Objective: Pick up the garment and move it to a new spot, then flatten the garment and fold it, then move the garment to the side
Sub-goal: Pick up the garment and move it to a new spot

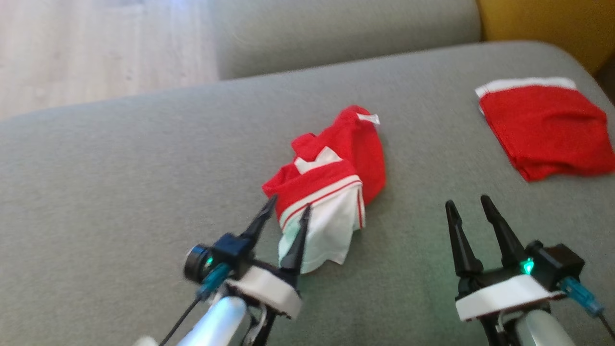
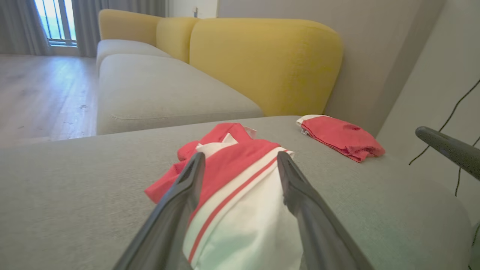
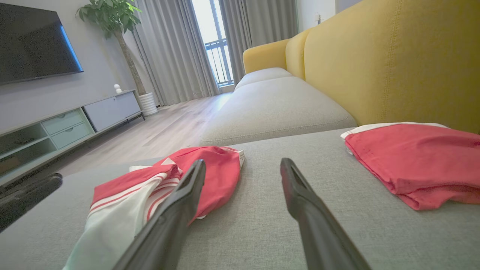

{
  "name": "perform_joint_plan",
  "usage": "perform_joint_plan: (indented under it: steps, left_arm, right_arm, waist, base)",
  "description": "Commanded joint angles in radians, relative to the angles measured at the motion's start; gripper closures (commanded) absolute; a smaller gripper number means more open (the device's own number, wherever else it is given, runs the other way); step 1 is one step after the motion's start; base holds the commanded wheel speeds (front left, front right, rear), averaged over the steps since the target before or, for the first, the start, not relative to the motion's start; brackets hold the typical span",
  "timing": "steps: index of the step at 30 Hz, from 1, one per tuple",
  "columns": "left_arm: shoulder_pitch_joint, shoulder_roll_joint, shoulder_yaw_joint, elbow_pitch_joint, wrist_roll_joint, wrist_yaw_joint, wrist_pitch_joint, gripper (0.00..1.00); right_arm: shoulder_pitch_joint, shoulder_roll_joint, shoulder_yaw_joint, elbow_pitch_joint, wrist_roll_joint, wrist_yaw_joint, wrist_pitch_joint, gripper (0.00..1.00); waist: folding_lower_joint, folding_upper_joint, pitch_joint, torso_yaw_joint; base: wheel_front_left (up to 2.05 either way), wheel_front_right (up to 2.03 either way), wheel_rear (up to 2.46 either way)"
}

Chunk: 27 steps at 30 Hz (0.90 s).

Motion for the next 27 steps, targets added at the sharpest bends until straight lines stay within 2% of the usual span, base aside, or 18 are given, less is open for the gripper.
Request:
perform_joint_plan:
  steps: [1, 5, 7, 8, 11, 13, 18, 27]
  left_arm:
    - [-0.003, 0.023, 0.061, -0.055, 0.006, 0.026, -0.014, 0.0]
    - [0.067, 0.073, 0.127, -0.127, 0.013, 0.074, -0.021, 0.0]
    - [0.109, 0.099, 0.173, -0.177, 0.03, 0.112, -0.021, 0.0]
    - [0.109, 0.099, 0.173, -0.177, 0.03, 0.112, -0.021, 0.0]
    - [0.219, 0.123, 0.281, -0.3, 0.055, 0.161, -0.022, 0.0]
    - [0.28, 0.128, 0.328, -0.344, 0.072, 0.17, -0.022, 0.0]
    - [0.422, 0.101, 0.417, -0.409, 0.111, 0.166, -0.022, 0.0]
    - [0.521, 0.029, 0.461, -0.42, 0.184, 0.108, -0.022, 0.0]
  right_arm:
    - [-0.008, -0.005, 0.014, -0.027, 0.011, -0.001, -0.011, 0.0]
    - [0.016, 0.004, 0.006, -0.019, 0.013, -0.001, -0.011, 0.0]
    - [0.026, 0.009, -0.001, -0.015, 0.011, -0.001, -0.011, 0.0]
    - [0.026, 0.009, -0.001, -0.015, 0.011, -0.001, -0.011, 0.0]
    - [0.047, 0.021, -0.024, -0.017, 0.003, -0.001, -0.011, 0.0]
    - [0.062, 0.025, -0.033, -0.019, -0.004, -0.001, -0.011, 0.0]
    - [0.107, 0.036, -0.049, -0.012, -0.014, -0.001, -0.011, 0.0]
    - [0.149, 0.05, -0.06, -0.007, -0.024, -0.001, -0.011, 0.0]
  waist:
    - [0.0002, -0.0001, -0.051, 0.054]
    - [0.0002, -0.0001, -0.086, 0.088]
    - [0.0002, -0.0001, -0.1, 0.101]
    - [0.0002, -0.0001, -0.1, 0.101]
    - [0.0002, -0.0001, -0.116, 0.125]
    - [0.0002, -0.0001, -0.123, 0.136]
    - [0.0002, -0.0001, -0.139, 0.154]
    - [0.0002, -0.0001, -0.15, 0.175]
  base:
    - [0.0, 0.0, 0.0]
    - [0.0, 0.0, 0.0]
    - [0.0, 0.0, 0.0]
    - [0.0, 0.0, 0.0]
    - [0.0, 0.0, 0.0]
    - [0.0, 0.0, 0.0]
    - [0.0, 0.0, 0.0]
    - [0.0, 0.0, 0.0]
